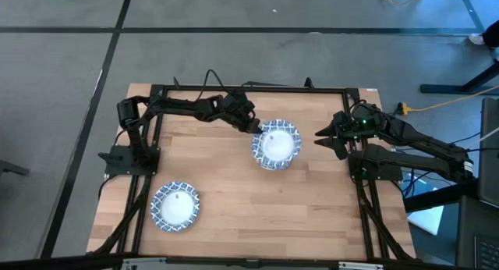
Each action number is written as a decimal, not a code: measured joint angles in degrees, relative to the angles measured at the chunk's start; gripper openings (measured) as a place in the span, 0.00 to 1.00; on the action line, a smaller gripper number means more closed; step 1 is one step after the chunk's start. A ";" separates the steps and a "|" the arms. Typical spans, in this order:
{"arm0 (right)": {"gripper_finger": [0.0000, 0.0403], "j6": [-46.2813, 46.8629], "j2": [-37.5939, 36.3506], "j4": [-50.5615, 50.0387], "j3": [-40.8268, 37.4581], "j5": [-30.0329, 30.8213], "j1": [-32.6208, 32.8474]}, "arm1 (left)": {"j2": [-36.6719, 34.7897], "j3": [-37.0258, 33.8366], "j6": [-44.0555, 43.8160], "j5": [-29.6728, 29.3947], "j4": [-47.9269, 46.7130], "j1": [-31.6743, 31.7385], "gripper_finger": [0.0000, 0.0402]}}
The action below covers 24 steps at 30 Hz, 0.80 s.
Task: Nest bowls inside each other
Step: Stack the blue patterned bowl on top of the other blue patterned bowl
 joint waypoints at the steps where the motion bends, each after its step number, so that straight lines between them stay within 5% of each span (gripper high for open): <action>1: 0.49 -0.02 -0.02 0.02 0.00 0.00 0.00 | 0.00 0.00 0.29 -1.38 -0.68 0.02 0.00; 12: 0.49 -1.33 -0.01 -0.01 0.00 0.02 -0.01 | 0.09 -0.02 1.75 -5.24 -6.39 -2.05 0.01; 24: 0.49 -1.03 -0.02 0.00 0.00 0.02 -0.01 | 0.09 -0.02 3.49 -4.69 -5.91 -1.97 0.17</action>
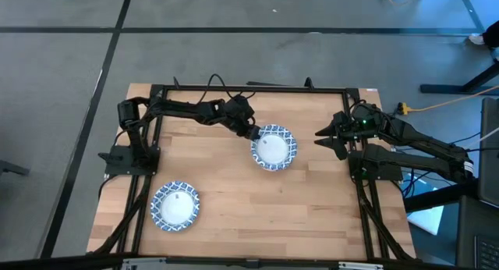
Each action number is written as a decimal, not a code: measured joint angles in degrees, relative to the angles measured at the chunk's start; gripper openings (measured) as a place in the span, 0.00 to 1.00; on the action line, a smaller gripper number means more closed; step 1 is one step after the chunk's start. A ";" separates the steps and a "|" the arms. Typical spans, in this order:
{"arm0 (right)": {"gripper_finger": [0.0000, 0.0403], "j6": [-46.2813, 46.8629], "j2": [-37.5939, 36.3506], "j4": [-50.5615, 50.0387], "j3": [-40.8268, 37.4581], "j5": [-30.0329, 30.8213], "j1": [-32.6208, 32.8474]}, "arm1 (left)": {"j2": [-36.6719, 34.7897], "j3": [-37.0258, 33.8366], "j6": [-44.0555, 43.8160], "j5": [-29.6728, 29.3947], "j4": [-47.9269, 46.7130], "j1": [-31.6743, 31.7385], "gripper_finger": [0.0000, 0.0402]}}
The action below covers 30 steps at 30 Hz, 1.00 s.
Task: Nest bowls inside each other
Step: Stack the blue patterned bowl on top of the other blue patterned bowl
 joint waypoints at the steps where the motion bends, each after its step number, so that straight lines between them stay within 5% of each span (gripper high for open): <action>1: 0.49 0.00 0.02 0.00 0.00 0.00 -0.01 | 0.00 0.00 0.32 0.26 0.01 0.01 0.19; 8: 0.49 0.09 0.02 0.00 0.00 0.00 0.01 | 0.00 0.00 2.34 8.03 0.02 1.00 0.36; 21: 0.49 0.57 0.00 -2.34 0.00 0.00 -0.01 | -0.92 -0.07 10.90 -4.25 -7.66 5.19 0.38; 30: 0.49 -0.15 0.01 -2.99 0.00 0.02 -0.01 | -10.40 0.00 24.37 -3.36 -15.99 8.52 0.38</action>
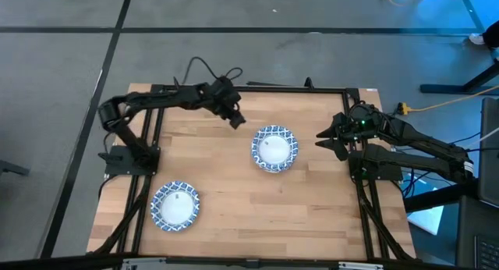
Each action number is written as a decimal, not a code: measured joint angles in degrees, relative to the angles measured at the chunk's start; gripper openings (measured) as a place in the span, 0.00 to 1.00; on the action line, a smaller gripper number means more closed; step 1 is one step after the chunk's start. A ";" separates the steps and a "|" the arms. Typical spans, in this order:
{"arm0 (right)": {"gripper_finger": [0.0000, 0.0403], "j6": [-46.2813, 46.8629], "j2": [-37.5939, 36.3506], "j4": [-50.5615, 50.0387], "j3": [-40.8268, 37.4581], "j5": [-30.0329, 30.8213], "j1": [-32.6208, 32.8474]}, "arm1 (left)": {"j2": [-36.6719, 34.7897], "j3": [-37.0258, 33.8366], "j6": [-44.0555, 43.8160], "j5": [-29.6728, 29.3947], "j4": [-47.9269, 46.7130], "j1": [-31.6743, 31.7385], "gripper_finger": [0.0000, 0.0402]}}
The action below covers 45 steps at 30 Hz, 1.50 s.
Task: Nest bowls inside each other
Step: Stack the blue patterned bowl on top of the other blue patterned bowl
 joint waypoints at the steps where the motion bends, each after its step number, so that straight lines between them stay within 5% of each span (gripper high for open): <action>1: 0.49 -0.13 0.01 -0.01 0.00 0.00 0.00 | -1.79 0.00 1.23 1.54 -2.16 -0.10 0.38; 10: 0.49 -0.03 0.01 0.26 0.00 0.03 0.00 | -14.56 -0.02 12.60 10.60 -20.07 -6.83 0.38; 19: 0.49 2.33 0.01 1.96 0.00 0.11 0.00 | -19.61 -0.02 12.89 10.30 -22.79 -16.52 0.38; 25: 0.49 3.45 0.42 3.13 0.00 4.14 0.01 | -18.90 0.00 12.89 7.70 -23.31 -21.38 0.38; 34: 0.49 13.55 2.37 5.88 0.00 6.55 0.02 | -14.11 -0.02 22.98 6.94 -46.40 -27.73 0.38; 45: 0.49 17.96 6.83 12.46 0.00 6.07 0.73 | -3.60 -0.02 31.85 5.37 -49.14 -31.19 0.38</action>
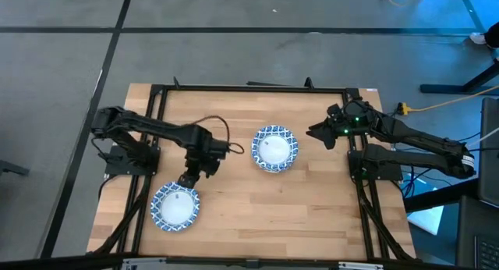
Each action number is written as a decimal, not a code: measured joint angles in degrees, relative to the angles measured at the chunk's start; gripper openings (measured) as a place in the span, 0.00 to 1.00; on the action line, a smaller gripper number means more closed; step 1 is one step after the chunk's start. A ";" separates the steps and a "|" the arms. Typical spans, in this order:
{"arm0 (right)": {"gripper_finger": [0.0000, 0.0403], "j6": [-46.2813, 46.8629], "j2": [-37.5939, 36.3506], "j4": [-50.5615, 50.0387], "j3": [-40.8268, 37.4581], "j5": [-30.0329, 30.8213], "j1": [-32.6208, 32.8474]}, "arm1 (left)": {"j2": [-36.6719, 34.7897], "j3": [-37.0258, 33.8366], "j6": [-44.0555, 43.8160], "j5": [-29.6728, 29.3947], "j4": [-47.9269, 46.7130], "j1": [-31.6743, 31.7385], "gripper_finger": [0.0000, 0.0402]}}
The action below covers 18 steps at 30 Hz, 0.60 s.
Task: Nest bowls inside each other
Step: Stack the blue patterned bowl on top of the other blue patterned bowl
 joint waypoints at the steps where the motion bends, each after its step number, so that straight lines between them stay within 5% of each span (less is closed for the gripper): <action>1: 0.49 0.00 0.49 -0.03 0.00 -0.01 0.38 | 1.23 0.00 1.13 -0.77 0.00 -0.43 0.38; 18: 0.49 -0.10 5.79 3.96 0.00 0.01 7.11 | 12.97 0.00 8.12 1.80 0.04 -5.45 0.38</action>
